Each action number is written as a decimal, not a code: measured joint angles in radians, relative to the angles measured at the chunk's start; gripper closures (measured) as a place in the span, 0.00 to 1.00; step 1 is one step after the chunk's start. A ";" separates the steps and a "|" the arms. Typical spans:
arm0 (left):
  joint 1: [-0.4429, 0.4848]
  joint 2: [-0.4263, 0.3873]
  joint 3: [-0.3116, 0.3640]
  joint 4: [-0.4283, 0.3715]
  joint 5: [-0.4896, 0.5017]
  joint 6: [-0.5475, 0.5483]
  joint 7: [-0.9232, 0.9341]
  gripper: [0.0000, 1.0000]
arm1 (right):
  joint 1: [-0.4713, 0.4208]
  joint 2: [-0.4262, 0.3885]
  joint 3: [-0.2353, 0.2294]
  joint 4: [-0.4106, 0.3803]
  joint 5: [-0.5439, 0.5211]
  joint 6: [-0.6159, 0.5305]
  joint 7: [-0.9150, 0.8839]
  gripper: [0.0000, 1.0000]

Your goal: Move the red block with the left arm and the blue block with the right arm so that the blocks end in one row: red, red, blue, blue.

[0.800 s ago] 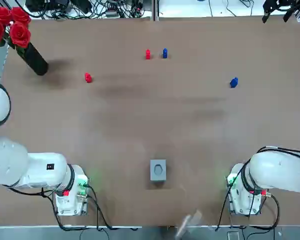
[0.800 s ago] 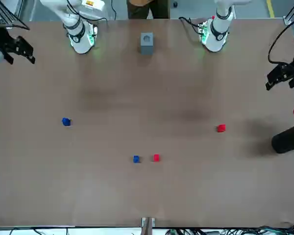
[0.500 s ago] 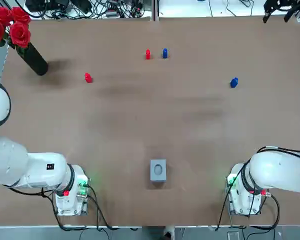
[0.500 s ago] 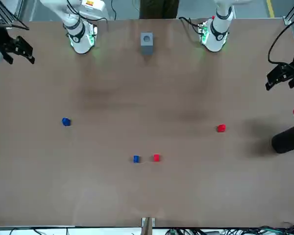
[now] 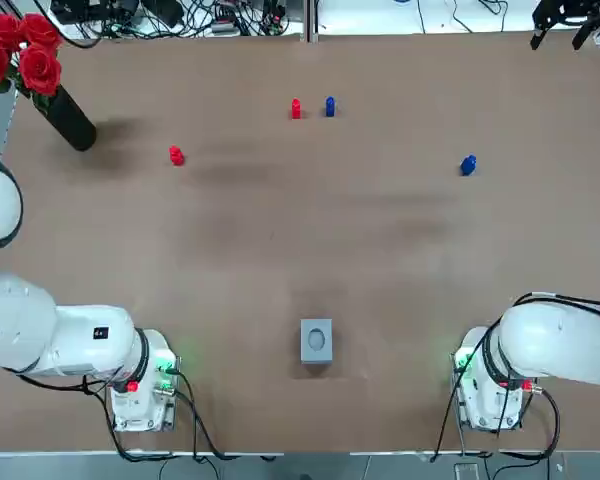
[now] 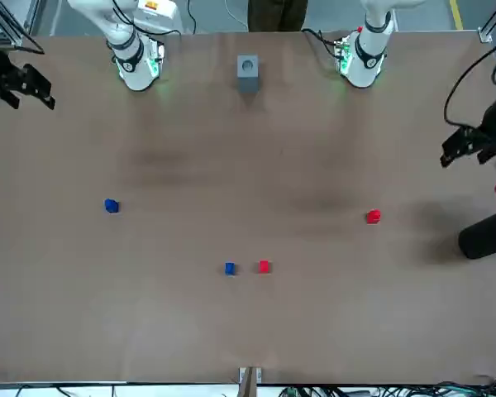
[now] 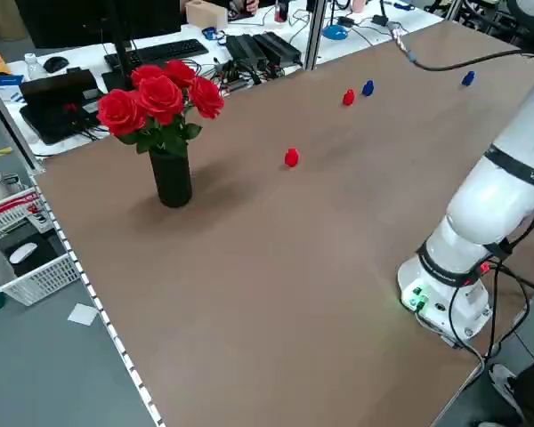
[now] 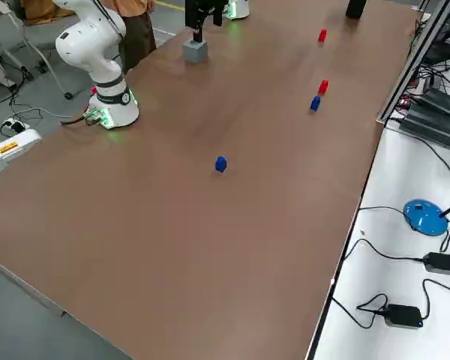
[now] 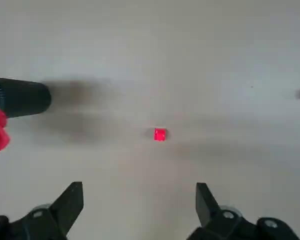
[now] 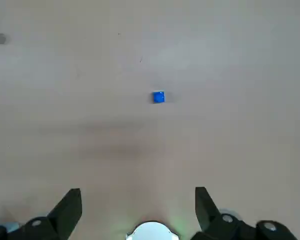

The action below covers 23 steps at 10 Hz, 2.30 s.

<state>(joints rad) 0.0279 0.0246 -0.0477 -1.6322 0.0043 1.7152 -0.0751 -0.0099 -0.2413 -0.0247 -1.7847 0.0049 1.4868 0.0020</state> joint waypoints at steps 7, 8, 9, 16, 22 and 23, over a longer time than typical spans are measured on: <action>0.007 0.213 -0.006 -0.224 0.000 0.374 0.004 0.04 | -0.001 0.013 -0.014 -0.450 0.001 0.574 0.001 0.00; 0.003 0.238 -0.012 -0.272 0.000 0.432 0.004 0.04 | -0.002 0.040 -0.016 -0.483 0.001 0.634 0.001 0.00; -0.004 0.252 -0.022 -0.310 0.000 0.477 -0.001 0.04 | -0.003 0.089 -0.021 -0.499 0.001 0.687 0.001 0.00; -0.015 0.308 -0.050 -0.500 0.000 0.772 -0.031 0.07 | -0.004 0.425 -0.023 -0.508 0.001 1.014 -0.005 0.05; -0.004 0.326 -0.048 -0.561 0.018 0.792 -0.047 0.15 | -0.032 0.493 -0.038 -0.544 0.009 1.107 -0.069 0.14; -0.001 0.326 -0.048 -0.562 0.018 0.792 -0.049 0.22 | -0.032 0.495 -0.038 -0.548 0.010 1.112 -0.069 0.15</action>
<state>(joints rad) 0.0271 0.3507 -0.0959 -2.1940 0.0226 2.5073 -0.1246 -0.0422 0.2542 -0.0629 -2.3331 0.0151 2.5985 -0.0673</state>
